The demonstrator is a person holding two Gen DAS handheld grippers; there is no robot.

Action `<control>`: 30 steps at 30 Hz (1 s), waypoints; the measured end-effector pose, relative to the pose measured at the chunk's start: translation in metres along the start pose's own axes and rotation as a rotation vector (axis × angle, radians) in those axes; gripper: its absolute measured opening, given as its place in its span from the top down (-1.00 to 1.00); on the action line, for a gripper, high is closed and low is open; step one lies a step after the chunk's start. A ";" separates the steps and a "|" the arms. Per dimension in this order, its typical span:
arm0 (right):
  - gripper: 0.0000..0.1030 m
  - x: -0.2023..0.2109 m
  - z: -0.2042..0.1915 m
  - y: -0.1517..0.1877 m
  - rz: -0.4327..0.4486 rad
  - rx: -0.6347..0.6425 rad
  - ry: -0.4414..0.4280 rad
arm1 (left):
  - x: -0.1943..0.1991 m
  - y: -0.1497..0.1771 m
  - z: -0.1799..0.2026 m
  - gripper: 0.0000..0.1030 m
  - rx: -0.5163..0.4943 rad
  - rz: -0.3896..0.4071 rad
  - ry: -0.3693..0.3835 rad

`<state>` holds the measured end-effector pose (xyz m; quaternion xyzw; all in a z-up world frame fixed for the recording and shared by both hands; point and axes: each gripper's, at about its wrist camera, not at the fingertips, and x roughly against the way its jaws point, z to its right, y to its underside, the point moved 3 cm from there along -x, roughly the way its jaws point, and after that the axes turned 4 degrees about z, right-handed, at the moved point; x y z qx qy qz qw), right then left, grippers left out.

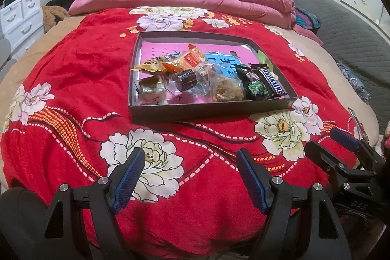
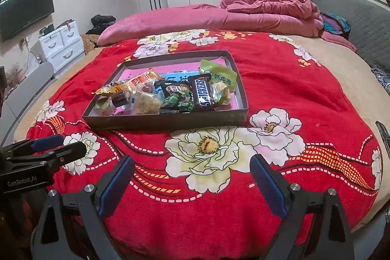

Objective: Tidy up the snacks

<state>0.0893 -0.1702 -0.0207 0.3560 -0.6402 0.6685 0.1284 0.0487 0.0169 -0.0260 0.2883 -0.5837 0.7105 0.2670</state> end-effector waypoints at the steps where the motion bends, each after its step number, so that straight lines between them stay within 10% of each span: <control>1: -0.86 0.000 0.000 0.000 0.000 0.000 0.000 | 0.000 0.000 0.000 -0.52 -0.001 0.001 -0.002; 30: -0.94 -0.011 0.051 -0.016 0.051 -0.070 0.125 | -0.008 -0.019 -0.024 -0.52 0.057 0.051 -0.048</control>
